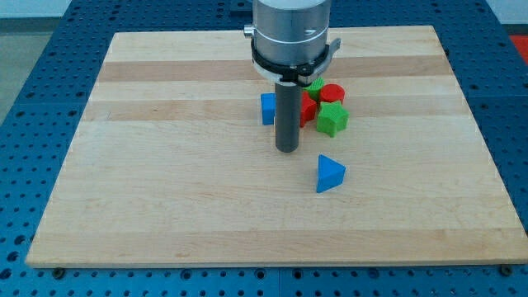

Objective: Move the triangle close to the heart

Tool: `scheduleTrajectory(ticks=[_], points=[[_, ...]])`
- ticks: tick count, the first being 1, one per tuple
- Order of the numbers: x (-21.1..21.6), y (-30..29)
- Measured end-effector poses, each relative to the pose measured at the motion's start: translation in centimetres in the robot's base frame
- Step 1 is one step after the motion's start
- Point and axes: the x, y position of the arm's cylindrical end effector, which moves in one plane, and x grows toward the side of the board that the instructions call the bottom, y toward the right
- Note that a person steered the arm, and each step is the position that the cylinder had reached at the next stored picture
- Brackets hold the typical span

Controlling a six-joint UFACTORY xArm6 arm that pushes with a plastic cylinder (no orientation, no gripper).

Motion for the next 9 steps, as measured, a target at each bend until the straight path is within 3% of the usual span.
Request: scheduleTrajectory(ticks=[3,6,7,9], points=[[-0.2,0.0],[6.3,-2.4],[10.0,0.3],[8.4,6.1]])
